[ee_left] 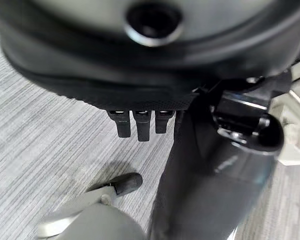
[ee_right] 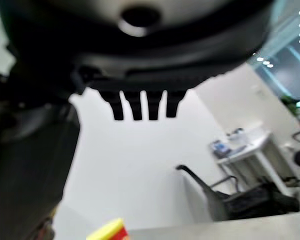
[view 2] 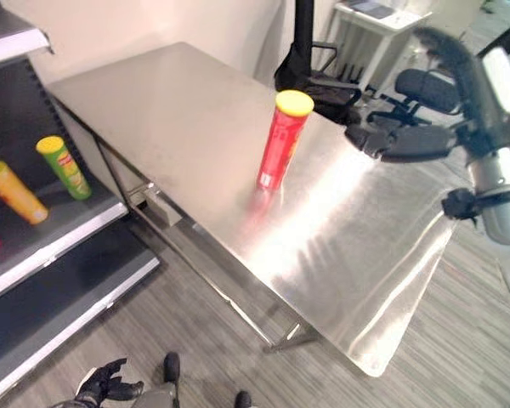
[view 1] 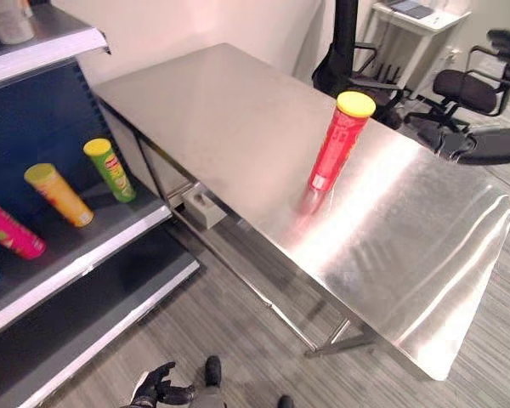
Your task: Put the goods on the table back onto the shelves and tidy them up.
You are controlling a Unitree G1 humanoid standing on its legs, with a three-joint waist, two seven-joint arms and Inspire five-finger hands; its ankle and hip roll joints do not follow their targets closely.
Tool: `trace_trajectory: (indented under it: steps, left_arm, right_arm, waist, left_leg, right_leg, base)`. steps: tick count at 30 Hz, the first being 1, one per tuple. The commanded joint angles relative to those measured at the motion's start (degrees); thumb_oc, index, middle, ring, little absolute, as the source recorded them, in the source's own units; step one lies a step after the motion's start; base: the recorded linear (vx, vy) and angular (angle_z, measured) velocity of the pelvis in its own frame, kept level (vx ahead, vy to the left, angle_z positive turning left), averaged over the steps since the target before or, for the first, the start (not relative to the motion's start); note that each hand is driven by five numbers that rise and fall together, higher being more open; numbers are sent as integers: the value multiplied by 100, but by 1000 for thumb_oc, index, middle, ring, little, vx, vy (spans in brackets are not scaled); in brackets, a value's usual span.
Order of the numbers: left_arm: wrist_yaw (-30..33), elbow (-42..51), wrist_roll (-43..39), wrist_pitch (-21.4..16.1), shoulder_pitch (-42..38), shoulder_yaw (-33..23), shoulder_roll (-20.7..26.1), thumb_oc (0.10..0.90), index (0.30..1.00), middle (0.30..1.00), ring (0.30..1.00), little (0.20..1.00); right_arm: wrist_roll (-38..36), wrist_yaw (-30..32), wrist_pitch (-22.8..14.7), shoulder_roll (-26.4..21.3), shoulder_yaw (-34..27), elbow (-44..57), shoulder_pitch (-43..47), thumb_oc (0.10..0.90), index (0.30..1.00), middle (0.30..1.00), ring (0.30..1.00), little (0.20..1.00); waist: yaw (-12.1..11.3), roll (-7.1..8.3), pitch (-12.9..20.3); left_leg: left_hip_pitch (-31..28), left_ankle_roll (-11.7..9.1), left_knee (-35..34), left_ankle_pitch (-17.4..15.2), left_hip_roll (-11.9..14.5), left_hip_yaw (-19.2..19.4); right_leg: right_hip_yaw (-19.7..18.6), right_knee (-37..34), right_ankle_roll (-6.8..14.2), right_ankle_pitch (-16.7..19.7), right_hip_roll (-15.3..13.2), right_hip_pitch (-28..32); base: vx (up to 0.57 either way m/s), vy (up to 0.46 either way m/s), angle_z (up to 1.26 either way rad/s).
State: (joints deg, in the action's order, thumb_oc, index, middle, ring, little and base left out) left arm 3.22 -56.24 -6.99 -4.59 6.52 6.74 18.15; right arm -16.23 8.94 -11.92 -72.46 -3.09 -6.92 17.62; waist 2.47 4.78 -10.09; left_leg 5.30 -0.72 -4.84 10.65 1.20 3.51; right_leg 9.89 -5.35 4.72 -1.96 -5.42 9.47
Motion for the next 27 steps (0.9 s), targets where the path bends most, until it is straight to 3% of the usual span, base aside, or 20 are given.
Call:
trace_trajectory:
  steps: [1, 12, 21, 27]
  left_arm:
    - [116, 120, 72, -142, 38, 96, 365, 800, 900, 900, 900, 900]
    - [193, -81, 87, -178, 106, -129, 458, 800, 900, 900, 900, 900]
    - [152, -16, 56, -174, 136, -116, 468, 800, 900, 900, 900, 900]
    - [141, -44, 77, -142, 162, -23, 414, 800, 900, 900, 900, 900]
  right_arm:
    - [-147, 222, -330, -257, -208, -170, 1064, 800, 900, 900, 900, 900]
    - [-210, -163, -195, -126, 710, -331, 1585, 800, 900, 900, 900, 900]
    - [-280, -548, 19, 5, 1713, -534, 2099, 800, 900, 900, 900, 900]
    - [-294, -508, 126, 308, 1892, -914, 2245, 800, 900, 900, 900, 900]
  waist:
    - [-452, 232, 259]
    - [-544, 364, 313]
    - [-633, 341, 299]
    - [-665, 287, 318]
  left_leg:
    - [-80, -423, 324, -668, 378, 145]
    - [-394, -150, 192, -1035, 158, 618]
    - [-450, -155, 147, -1048, 147, 686]
    - [-514, -181, 100, -1035, 162, 602]
  right_leg:
    - [-120, 147, 242, -78, 49, -242]
    - [-203, 507, 558, 151, -383, -586]
    - [0, 416, 584, 244, -460, -567]
    - [126, 339, 558, 207, -435, -471]
  base:
    - [149, 210, -1]
    - [58, 118, -14]
    - [14, 11, -18]
    - [36, -19, 4]
